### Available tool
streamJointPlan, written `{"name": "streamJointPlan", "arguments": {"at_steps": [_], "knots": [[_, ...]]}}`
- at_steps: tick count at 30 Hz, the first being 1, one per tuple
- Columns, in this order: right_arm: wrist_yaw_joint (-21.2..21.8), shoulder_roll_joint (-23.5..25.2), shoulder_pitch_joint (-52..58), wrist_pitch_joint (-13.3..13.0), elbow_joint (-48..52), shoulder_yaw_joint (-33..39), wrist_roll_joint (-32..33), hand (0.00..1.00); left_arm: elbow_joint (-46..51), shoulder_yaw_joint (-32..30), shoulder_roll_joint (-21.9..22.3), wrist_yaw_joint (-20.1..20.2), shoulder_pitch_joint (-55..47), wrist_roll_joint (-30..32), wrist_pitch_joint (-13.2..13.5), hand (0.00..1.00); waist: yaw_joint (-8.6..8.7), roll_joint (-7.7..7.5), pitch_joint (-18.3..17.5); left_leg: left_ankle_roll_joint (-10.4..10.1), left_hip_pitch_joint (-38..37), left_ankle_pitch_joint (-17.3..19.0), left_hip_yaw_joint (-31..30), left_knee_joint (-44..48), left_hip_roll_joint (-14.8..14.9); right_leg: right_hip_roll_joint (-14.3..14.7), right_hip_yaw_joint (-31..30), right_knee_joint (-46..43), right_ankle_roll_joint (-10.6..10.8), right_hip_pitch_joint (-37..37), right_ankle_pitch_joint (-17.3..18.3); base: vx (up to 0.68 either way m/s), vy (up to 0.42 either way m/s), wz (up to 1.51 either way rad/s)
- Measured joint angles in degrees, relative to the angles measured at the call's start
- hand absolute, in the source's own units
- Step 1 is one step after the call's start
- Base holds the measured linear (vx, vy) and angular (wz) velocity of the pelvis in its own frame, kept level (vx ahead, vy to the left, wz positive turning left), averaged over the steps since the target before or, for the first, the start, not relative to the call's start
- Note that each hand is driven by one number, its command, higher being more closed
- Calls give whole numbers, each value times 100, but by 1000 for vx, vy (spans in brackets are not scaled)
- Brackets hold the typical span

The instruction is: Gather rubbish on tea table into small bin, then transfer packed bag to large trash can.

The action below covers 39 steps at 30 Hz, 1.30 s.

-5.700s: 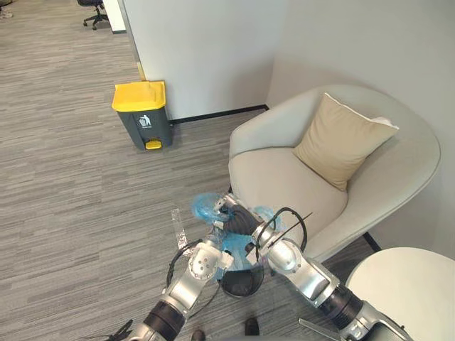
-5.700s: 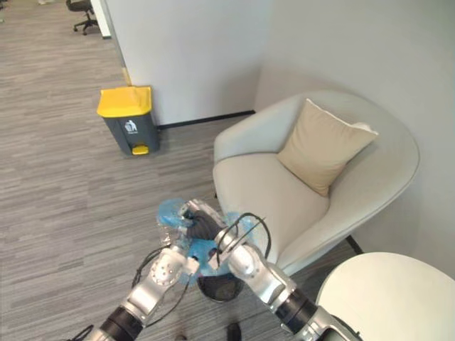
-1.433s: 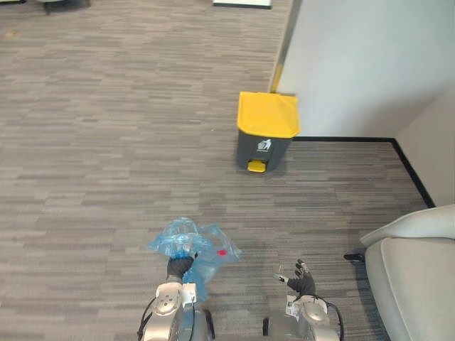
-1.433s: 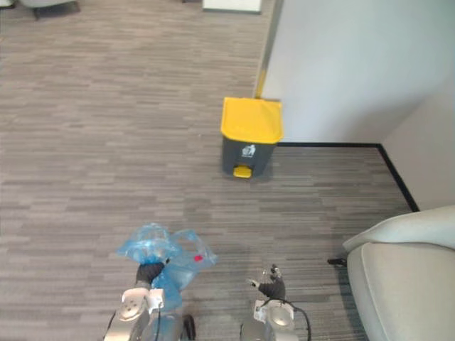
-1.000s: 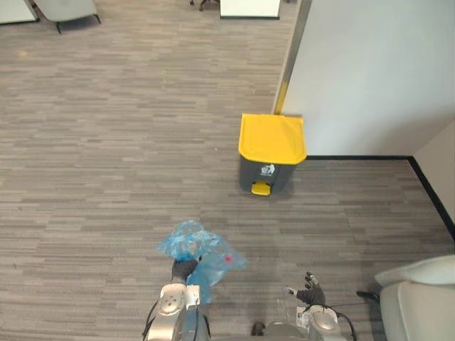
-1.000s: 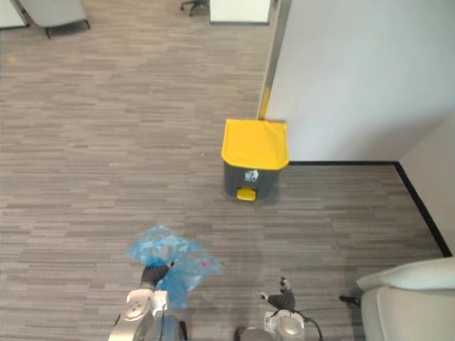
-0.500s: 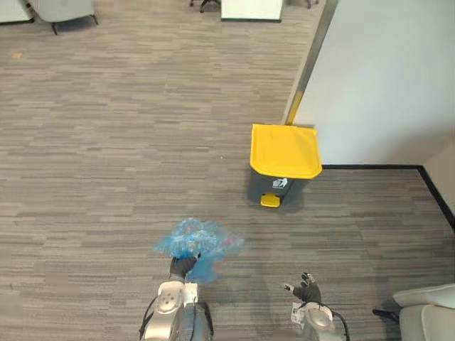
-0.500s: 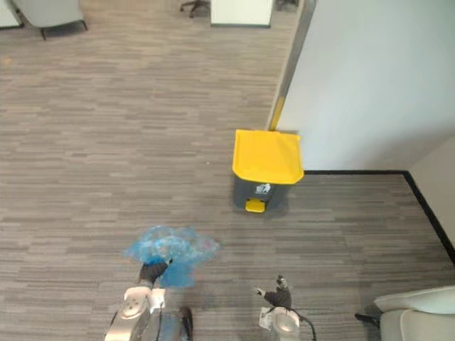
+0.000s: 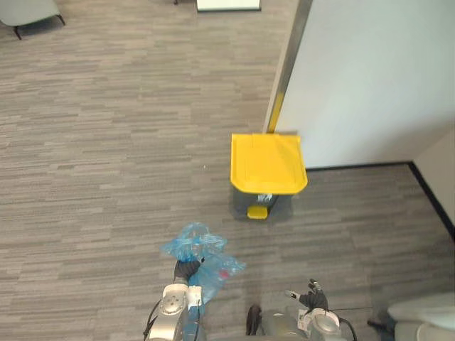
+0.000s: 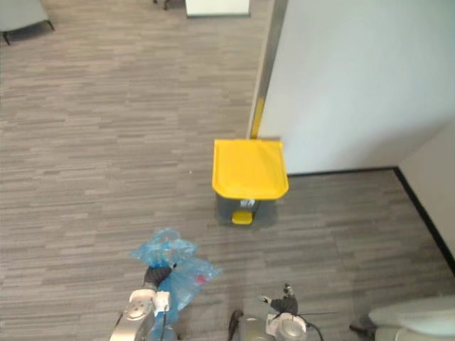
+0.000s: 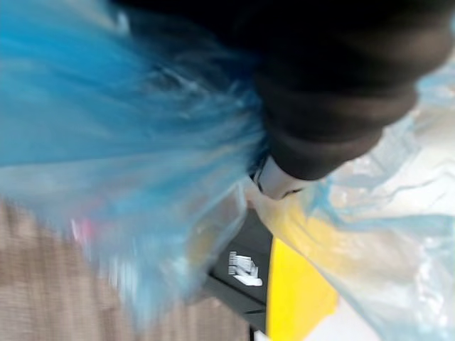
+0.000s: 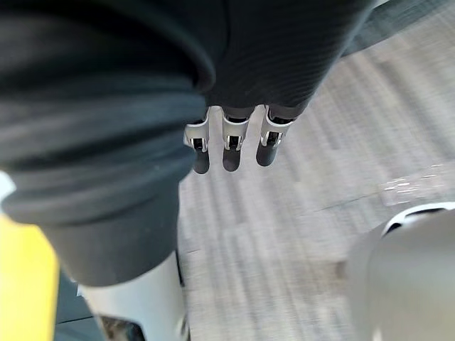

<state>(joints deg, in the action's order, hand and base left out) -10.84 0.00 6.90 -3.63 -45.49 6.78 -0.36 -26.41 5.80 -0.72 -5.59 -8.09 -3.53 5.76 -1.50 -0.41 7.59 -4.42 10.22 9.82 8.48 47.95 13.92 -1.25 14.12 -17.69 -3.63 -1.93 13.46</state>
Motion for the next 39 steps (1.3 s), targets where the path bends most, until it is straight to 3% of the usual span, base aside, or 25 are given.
{"name": "streamJointPlan", "arguments": {"at_steps": [3, 5, 6, 7, 8, 9, 11, 14, 16, 17, 18, 20, 22, 23, 24, 25, 26, 27, 28, 29, 30, 33, 34, 35, 39], "knots": [[-4, -13, -111, -13, 133, -77, 35, 0, 264, -7, 94, 114, 41, 0, 6, 100, -142, 45, 27, 189, 762, 385, 78, 891, 148, 19, -261, 253, 26, 264, 150, 296, 124, -44], [-2, 6, -131, -7, 183, -80, 36, 0, 266, -28, 107, 128, 48, -1, 5, 100, -204, -18, 68, 260, 926, 578, 291, 504, 122, -118, -391, 389, 70, 509, 147, 294, 197, -39], [-7, 19, -108, -11, 201, -77, 36, 0, 273, -34, 119, 129, 47, 0, 7, 100, -204, -97, 107, 317, 984, 595, 402, -148, -3, -317, -408, 409, 234, 678, 215, 305, 244, -14], [-12, 18, -99, -10, 201, -76, 36, 0, 283, -36, 144, 130, 48, 0, 8, 100, -202, -106, 114, 336, 971, 556, 435, -661, -75, -421, -434, 397, 353, 763, 284, 365, 341, -19], [-39, -102, -49, -13, 199, 12, 36, 0, 288, -34, 286, 131, 46, -1, 18, 100, -208, 152, -12, 98, 943, -305, 308, -2025, -107, -382, -541, 355, 697, 788, 453, 290, 319, -16], [-53, -59, -98, 38, 141, 44, 42, 0, 203, -39, 246, 131, 90, 0, 23, 100, -233, -6, 0, 162, 897, -248, 386, -1939, -226, -520, -646, 333, 826, 798, 526, 220, 267, -17], [-42, 135, -139, 20, 197, 94, 36, 0, 192, -51, 45, 116, 188, -1, 20, 100, -213, -164, -19, 237, 837, -168, 466, -2130, -504, -708, -804, 526, 838, 732, 205, 285, 304, 0], [-41, 215, -246, 22, 210, 152, 32, 0, 226, -40, -30, 117, 201, 2, 13, 100, -237, -164, -17, 344, 731, 36, 600, -2056, -593, -844, -951, 468, 979, 766, 37, 177, 190, -13], [-38, 197, -233, 17, 214, 154, 26, 0, 284, -21, -22, 115, 62, 2, 5, 100, -324, -110, -5, 314, 485, 397, 728, -1996, -597, -896, -1207, -96, 995, 663, 32, 111, 131, -53], [-39, 191, -187, 17, 234, 152, 25, 0, 291, -12, -35, 115, -16, 1, -12, 100, -340, -115, 3, 305, 241, 565, 892, -2042, -597, -982, -1339, -1158, 1015, 232, 23, 156, 139, -67], [-36, 192, -111, 28, 342, 144, 20, 0, 298, -10, -99, 109, -20, 1, -37, 100, -330, -203, 94, 330, -95, 674, 1041, -2124, -704, -1167, -1451, -2654, 1054, -497, -391, 165, 120, -58], [-33, 195, 64, 73, 402, 141, 17, 0, 332, -10, -208, 53, -16, 1, -108, 100, -209, -248, 201, 327, -546, 906, 1115, -2122, -705, -1191, -1303, -4153, 1045, -1348, -410, 209, 25, -28], [-35, 198, 56, 97, 403, 143, 18, 0, 340, 0, -250, 42, -5, 1, -112, 100, -159, -247, 252, 353, -709, 1014, 1129, -2121, -679, -1200, -999, -4266, 951, -1640, -234, 198, -38, -15], [-35, 198, 34, 96, 414, 155, 17, 0, 339, 45, -280, 37, 67, 1, -114, 100, -139, -266, 292, 356, -869, 1115, 1140, -2119, -611, -1173, -512, -4047, 795, -1979, -35, 283, -118, -12], [-41, 214, 12, 101, 415, 162, 21, 0, 341, 123, -314, 30, 211, 1, -103, 100, -123, -292, 298, 243, -906, 1192, 1133, -2112, -523, -1065, 84, -2808, 826, -2205, -91, 238, -106, -3], [-44, 216, 9, 100, 415, 169, 23, 0, 335, 158, -324, 27, 265, 1, -101, 100, -100, -323, 307, 217, -936, 1217, 1122, -2105, -522, -1043, 226, -2301, 828, -2205, -190, 255, -150, 19], [-45, 214, 7, 99, 411, 199, 21, 0, 323, 209, -327, 23, 344, 2, -100, 100, -81, -367, 317, 161, -958, 1271, 1091, -2058, -533, -1021, 352, -1670, 786, -2215, -358, 306, -170, 31], [-57, 188, -10, 102, 408, 241, 22, 0, 322, 217, -304, 19, 457, 2, -92, 100, -78, -428, 338, 53, -983, 1498, 986, -1789, -535, -897, 390, -562, 595, -2174, -895, 390, -213, 42], [-54, 90, -79, 113, 389, 256, 21, 0, 284, 209, -251, 14, 551, 2, -88, 100, -37, -277, 437, -65, -970, 1730, 792, -1456, -397, -667, 343, -402, 142, -1926, -1620, 388, -161, 19], [-56, 3, -169, 130, 326, 276, 19, 0, 257, 207, -147, 5, 618, 2, -88, 100, -62, -44, 539, -53, -971, 1826, 596, -1288, -259, -472, 358, -550, -27, -1849, -1490, 383, -157, -11], [-63, -8, -273, 134, 358, 491, 24, 0, 196, 192, -141, -15, 630, 4, -76, 100, -127, -1, 574, -79, -1052, 1756, 311, -1261, -267, -515, 203, -1298, -271, -2061, -1182, 356, -147, -21], [-57, 29, -156, 140, 361, 683, 32, 0, 40, 182, -91, -33, 720, 5, -60, 100, -55, -91, 615, -75, -1181, 1757, -3, -1149, -248, -517, -272, -2311, -172, -2324, -808, 213, -136, 49], [-55, 73, -71, 146, 362, 664, 32, 0, -32, 156, -132, -36, 700, 41, -62, 100, -62, -176, 570, -73, -1011, 1790, -180, -961, -241, -462, -514, -2236, 60, -2238, -266, 162, -158, 71], [-52, 106, -62, 151, 357, 662, 44, 0, -154, 82, -92, -41, 733, 64, -69, 100, -57, -87, 616, -186, -792, 1889, -424, -708, 6, -359, -218, -2208, 9, -2276, -207, 167, -171, 63], [-41, 162, -207, 165, 369, 636, 39, 0, -155, 91, -21, 13, 770, 54, -64, 100, -51, -16, 653, -357, -425, 1995, -609, -806, 254, -209, 114, -2031, -65, -2461, -220, 72, -115, 29]]}}
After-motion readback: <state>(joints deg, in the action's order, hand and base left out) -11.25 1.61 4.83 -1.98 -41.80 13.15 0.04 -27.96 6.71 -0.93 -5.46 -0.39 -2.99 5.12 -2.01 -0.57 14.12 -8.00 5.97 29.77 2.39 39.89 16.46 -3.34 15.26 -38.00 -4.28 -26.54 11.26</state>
